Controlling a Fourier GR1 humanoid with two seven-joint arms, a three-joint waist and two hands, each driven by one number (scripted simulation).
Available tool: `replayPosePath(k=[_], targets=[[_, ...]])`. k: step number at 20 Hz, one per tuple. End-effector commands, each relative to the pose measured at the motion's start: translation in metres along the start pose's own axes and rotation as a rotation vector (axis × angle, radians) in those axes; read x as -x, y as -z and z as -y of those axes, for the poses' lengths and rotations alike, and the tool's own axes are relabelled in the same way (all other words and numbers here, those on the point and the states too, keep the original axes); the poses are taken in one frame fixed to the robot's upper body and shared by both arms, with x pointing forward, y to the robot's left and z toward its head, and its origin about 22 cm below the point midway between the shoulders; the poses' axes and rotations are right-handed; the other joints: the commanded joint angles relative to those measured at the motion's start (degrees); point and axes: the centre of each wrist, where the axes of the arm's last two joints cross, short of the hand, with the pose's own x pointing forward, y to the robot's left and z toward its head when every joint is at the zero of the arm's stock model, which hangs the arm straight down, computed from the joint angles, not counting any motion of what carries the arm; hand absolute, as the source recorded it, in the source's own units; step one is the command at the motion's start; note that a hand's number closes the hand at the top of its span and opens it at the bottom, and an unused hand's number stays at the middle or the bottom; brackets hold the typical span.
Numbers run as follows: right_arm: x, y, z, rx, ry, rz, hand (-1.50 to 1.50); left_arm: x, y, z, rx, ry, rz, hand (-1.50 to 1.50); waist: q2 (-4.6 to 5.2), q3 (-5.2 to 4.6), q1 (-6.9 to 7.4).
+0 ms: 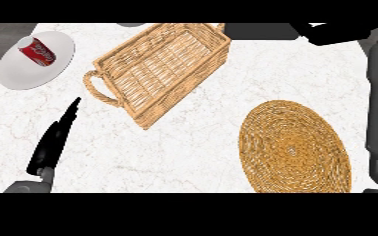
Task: Pick the sweet potato from the placemat and place it in the basket
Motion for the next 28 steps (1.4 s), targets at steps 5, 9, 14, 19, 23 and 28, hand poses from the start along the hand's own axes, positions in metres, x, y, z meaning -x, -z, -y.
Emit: replayPosePath(k=[5, 9, 14, 19, 23, 28], targets=[[-0.051, 0.034, 0.027, -0.076, 0.123, 0.022, 1.5, -0.001, -0.007, 0.012, -0.004, 0.008, -0.011, 0.0, -0.02, 0.02, -0.31], [-0.075, 0.046, 0.032, -0.122, 0.155, 0.022, 1.5, -0.001, 0.013, 0.005, -0.006, -0.008, -0.019, 0.0, 0.03, 0.0, -0.59], [-0.104, 0.062, 0.006, -0.177, 0.217, 0.042, 1.5, 0.003, 0.003, -0.006, -0.018, -0.014, 0.007, 0.0, -0.03, 0.01, -0.36], [-0.106, 0.088, -0.012, -0.207, 0.205, 0.047, 1.5, 0.009, 0.0, -0.003, -0.002, -0.012, 0.012, 0.0, 0.22, 0.0, 0.1], [-0.131, 0.094, -0.044, -0.264, 0.187, 0.031, 1.5, 0.003, -0.001, 0.004, -0.006, 0.002, -0.006, 0.0, 0.15, 0.02, 0.0], [-0.154, 0.101, -0.082, -0.247, 0.125, -0.016, 1.5, 0.012, -0.004, 0.008, 0.014, -0.002, 0.017, 0.0, 0.21, 0.0, 0.22]])
